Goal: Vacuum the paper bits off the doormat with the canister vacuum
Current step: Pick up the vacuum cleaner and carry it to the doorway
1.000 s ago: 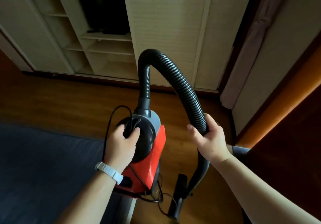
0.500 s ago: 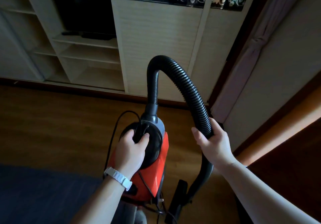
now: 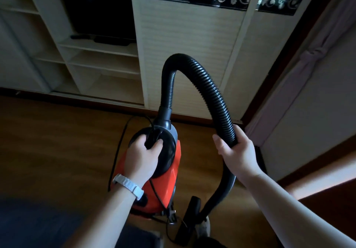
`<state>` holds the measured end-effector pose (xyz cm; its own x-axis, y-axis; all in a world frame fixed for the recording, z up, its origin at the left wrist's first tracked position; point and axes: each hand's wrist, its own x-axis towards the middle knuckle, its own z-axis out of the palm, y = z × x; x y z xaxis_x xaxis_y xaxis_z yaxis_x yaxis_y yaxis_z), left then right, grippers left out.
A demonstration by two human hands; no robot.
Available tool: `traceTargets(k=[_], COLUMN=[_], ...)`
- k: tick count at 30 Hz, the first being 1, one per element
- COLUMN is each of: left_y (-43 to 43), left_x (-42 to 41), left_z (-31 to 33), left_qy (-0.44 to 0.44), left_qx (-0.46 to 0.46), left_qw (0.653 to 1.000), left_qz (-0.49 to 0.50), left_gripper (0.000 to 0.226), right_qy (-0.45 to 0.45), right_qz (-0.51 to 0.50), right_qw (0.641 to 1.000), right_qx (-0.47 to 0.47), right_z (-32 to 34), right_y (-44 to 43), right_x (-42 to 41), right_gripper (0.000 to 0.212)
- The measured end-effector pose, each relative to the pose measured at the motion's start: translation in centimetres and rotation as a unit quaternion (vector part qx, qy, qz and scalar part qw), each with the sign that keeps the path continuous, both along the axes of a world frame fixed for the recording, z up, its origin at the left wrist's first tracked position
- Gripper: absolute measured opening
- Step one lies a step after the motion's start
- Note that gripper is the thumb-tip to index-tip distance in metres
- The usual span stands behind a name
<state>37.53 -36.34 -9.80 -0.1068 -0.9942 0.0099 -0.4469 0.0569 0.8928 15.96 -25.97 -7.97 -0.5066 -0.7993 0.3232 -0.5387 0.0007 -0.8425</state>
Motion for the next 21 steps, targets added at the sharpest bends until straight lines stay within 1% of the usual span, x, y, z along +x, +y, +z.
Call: traceTargets(k=[5, 9, 15, 19, 21], left_y=[-4.4, -8.9, -16.1, -20.0, -21.7], left_x=[-0.6, -2.9, -8.2, -10.9, -11.7], left_z=[-0.8, -0.4, -0.1, 0.4, 0.7], left_qy=[-0.022, -0.03, -0.023, -0.018, 0.002], left_qx=[0.017, 0.011, 0.016, -0.013, -0.016], left_qw=[0.999, 0.998, 0.994, 0.992, 0.992], left_qz=[0.023, 0.052, 0.103, 0.122, 0.126], left_gripper=[0.022, 0.022, 0.018, 0.012, 0.011], right_qy=[-0.021, -0.059, -0.091, -0.082, -0.075], right_qz=[0.035, 0.07, 0.125, 0.156, 0.166], right_qw=[0.999, 0.996, 0.988, 0.984, 0.983], right_qx=[-0.002, -0.006, -0.01, -0.012, -0.014], right_z=[-1.3, -1.9, -0.9, -0.7, -0.5], right_y=[-6.4, -12.9, -22.6, -27.5, -29.6], right_x=[-1.8, -4.0, -9.4, -12.4, -13.3], right_gripper=[0.026, 0.028, 0.021, 0.021, 0.018])
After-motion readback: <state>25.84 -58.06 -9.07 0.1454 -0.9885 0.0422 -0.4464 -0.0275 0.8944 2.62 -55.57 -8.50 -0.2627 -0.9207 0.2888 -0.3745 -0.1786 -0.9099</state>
